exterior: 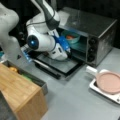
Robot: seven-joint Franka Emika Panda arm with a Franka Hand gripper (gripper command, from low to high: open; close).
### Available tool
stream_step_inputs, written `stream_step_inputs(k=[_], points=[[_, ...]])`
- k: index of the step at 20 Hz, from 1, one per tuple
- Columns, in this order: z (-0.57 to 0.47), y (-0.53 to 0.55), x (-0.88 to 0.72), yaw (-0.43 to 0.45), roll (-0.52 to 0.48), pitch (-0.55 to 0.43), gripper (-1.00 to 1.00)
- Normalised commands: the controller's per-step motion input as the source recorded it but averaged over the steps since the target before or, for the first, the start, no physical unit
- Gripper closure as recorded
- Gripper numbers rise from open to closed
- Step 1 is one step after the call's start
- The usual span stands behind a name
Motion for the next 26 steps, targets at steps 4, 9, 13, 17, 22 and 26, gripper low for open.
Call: stream_step_inputs(k=[4,9,13,17,22,26], points=[[-0.14,-0.3,0.02,0.198,-0.047,-0.093,1.0],[-0.14,-0.41,0.02,0.248,-0.067,-0.099,1.0],[-0.12,-0.44,0.02,0.272,-0.055,-0.094,1.0],[-0.1,-0.42,0.04,0.27,-0.043,-0.098,1.0],[-0.11,-0.36,0.04,0.271,-0.045,-0.08,1.0],[-0.1,-0.32,0.06,0.255,-0.025,-0.059,1.0]])
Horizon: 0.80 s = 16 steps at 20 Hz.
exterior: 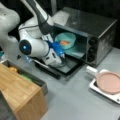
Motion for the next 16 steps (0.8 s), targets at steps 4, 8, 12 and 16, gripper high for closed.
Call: stream_step_inputs(k=[4,8,12,16], points=[[-0.08,-0.27,0.05,0.249,-0.016,-0.042,1.0],[-0.07,-0.26,0.05,0.258,-0.041,-0.031,-1.0],[-0.08,-0.26,0.05,0.26,-0.049,-0.013,-1.0],[-0.05,-0.26,0.05,0.22,-0.055,0.012,-1.0]])
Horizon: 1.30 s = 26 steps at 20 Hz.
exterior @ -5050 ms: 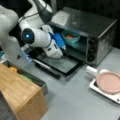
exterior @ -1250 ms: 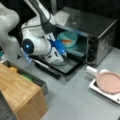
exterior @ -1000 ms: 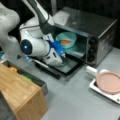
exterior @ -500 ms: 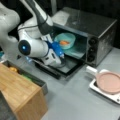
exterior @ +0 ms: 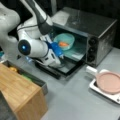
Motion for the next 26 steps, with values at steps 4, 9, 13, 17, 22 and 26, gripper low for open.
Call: stream_step_inputs(k=[4,9,13,17,22,26], points=[[-0.03,-0.26,0.06,0.183,-0.037,0.02,-1.0],[-0.02,-0.23,0.07,0.162,-0.014,0.03,-1.0],[0.05,-0.2,0.09,0.155,-0.02,0.06,-1.0],[0.19,-0.19,0.12,0.149,-0.035,0.096,-1.0],[0.31,-0.14,0.12,0.153,-0.062,0.146,-1.0],[0.22,-0.09,0.1,0.155,-0.067,0.126,-1.0]])
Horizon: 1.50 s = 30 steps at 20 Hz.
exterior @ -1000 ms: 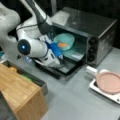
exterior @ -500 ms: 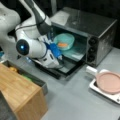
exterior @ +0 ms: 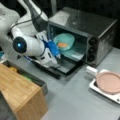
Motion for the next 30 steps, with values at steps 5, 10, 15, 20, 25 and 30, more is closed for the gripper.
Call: stream_step_inputs(k=[5,10,15,20,25,30], points=[[0.2,-0.01,0.12,0.093,-0.08,0.187,-1.0],[0.25,0.1,0.13,0.022,-0.143,0.156,-1.0],[0.23,0.15,0.09,-0.129,-0.286,0.121,-1.0],[0.21,0.18,0.07,-0.167,-0.358,0.049,-1.0],[0.2,0.14,0.08,-0.157,-0.417,0.021,-1.0],[0.12,0.06,0.07,-0.097,-0.427,0.004,-1.0]])
